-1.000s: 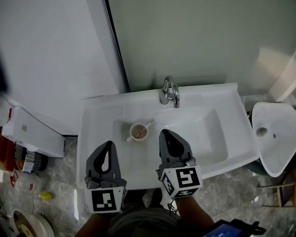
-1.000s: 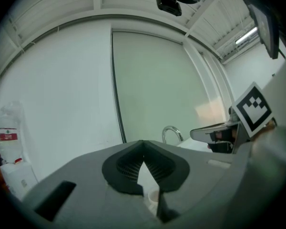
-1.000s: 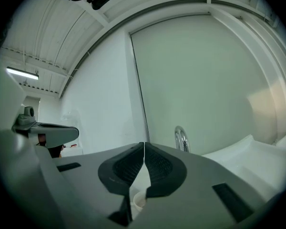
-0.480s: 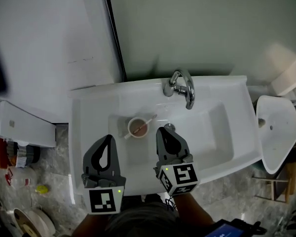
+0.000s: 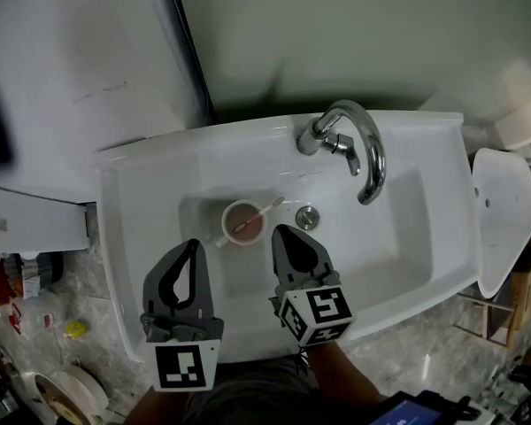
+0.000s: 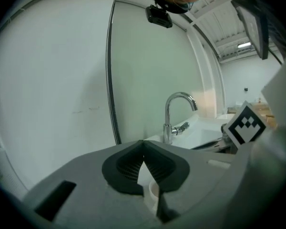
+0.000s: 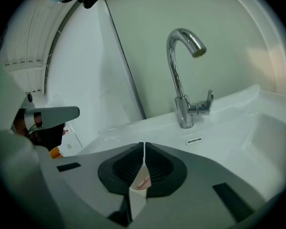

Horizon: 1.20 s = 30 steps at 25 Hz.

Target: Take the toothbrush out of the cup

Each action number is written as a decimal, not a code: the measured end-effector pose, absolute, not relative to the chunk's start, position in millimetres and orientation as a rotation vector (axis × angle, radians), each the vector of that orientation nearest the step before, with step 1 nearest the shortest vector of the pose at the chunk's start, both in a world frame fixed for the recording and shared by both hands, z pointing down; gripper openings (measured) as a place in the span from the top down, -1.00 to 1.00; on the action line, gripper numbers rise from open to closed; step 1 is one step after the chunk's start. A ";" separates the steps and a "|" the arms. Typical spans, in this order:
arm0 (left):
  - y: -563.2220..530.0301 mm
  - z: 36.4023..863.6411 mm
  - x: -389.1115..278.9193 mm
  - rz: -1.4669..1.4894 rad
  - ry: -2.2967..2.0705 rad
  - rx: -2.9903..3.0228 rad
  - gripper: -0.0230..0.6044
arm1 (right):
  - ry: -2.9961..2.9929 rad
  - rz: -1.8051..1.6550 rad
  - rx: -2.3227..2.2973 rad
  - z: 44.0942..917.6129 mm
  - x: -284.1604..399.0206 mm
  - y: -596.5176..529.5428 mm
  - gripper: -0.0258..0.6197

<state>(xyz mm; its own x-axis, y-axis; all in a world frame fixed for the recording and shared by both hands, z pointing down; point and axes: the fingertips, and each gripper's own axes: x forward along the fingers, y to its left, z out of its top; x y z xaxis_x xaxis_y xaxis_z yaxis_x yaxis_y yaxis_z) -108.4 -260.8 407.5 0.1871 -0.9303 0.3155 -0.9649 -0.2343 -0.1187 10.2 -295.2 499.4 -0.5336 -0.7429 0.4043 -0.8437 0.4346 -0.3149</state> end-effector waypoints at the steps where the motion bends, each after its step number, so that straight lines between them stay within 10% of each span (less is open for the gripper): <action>1: -264.2 412.5 -110.8 0.507 -1.865 2.334 0.89 | -2.468 0.743 1.395 506.0 8.5 -297.7 0.87; 7: -283.0 438.4 -127.9 0.542 -1.827 2.312 0.89 | -2.416 0.825 1.402 538.8 -0.5 -313.2 0.86; 11: -292.9 455.3 -135.8 0.555 -1.794 2.293 0.89 | -2.365 0.889 1.413 561.4 -1.9 -321.7 0.50; 30: -318.6 497.6 -148.8 0.594 -1.718 2.239 0.89 | -2.300 1.070 1.372 613.8 -11.0 -345.7 0.52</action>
<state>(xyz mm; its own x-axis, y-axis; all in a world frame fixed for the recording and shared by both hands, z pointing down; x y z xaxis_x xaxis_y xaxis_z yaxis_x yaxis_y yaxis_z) -148.8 -318.6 497.6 0.2188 -0.8572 0.4661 -0.9621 -0.2693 -0.0435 -11.0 -345.7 613.8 -0.5218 -0.6518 0.5503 -0.8408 0.2841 -0.4608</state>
